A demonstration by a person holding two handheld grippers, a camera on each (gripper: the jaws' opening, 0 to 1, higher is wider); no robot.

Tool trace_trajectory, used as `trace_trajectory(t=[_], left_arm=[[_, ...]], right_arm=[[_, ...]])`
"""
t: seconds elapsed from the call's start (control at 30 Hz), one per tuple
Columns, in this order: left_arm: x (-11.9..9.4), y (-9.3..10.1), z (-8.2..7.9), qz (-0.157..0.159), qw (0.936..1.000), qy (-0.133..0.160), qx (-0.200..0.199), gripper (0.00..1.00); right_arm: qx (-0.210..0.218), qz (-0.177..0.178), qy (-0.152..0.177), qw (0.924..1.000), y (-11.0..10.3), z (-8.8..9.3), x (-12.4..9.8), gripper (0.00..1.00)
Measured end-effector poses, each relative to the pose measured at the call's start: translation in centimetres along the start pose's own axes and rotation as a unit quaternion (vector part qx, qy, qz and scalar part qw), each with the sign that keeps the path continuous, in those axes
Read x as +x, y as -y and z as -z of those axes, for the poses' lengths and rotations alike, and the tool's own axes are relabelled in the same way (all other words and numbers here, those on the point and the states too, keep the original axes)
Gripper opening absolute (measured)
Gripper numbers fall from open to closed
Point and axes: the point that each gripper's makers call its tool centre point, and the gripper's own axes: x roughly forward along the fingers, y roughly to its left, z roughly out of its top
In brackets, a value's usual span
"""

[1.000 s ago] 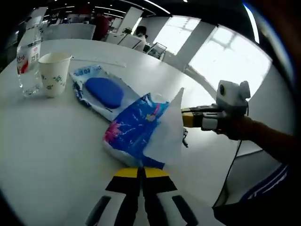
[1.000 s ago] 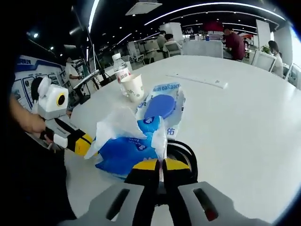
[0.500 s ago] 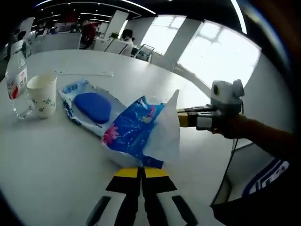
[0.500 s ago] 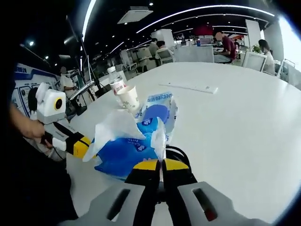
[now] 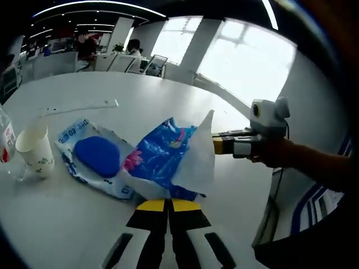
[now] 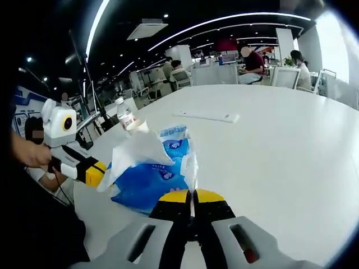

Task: Arrange the tabletop items into an orderly group along one side of the table until the central work area is clear of visible clutter.

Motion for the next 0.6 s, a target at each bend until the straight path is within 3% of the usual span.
trace_trajectory(t=[0.6], left_arm=[[3.9, -0.1, -3.8, 0.029, 0.9976, -0.029, 0.056, 0.00]], right_arm=[[0.010, 0.058, -0.007, 0.9983, 3.4, -0.4, -1.1, 0.00]])
